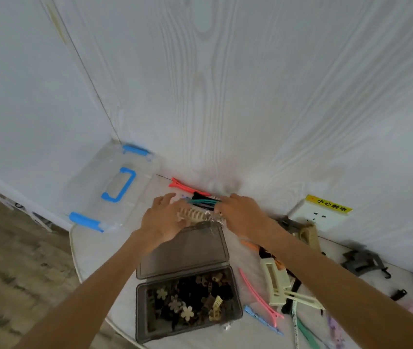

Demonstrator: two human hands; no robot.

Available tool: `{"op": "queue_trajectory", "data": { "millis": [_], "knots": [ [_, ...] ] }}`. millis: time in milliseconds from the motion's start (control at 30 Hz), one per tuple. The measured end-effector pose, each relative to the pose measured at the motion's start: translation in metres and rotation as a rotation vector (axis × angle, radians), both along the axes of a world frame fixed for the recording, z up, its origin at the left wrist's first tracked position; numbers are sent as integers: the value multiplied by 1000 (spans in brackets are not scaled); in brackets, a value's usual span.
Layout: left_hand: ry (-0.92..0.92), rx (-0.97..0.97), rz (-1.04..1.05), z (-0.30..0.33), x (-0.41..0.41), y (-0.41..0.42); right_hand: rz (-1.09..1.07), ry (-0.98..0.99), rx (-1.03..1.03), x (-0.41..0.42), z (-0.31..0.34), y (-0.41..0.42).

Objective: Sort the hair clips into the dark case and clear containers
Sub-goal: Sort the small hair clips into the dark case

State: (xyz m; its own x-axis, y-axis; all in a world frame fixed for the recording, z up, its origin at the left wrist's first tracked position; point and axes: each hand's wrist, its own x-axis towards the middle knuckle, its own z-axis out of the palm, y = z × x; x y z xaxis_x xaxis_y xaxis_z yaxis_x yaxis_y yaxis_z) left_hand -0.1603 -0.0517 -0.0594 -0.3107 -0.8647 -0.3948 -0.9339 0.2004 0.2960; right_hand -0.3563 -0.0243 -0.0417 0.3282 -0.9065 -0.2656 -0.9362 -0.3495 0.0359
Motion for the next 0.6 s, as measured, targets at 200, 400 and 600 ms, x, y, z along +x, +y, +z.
{"op": "queue_trajectory", "data": {
  "millis": [200,400,600],
  "knots": [
    [76,54,58,7,9,-1,-128,134,90,-19,-17,21],
    [-87,291,88,-1,40,1,-269,141,110,-32,-13,28],
    [-198,168,23,6,36,24,-413,102,50,-40,-7,39]
  ]
}}
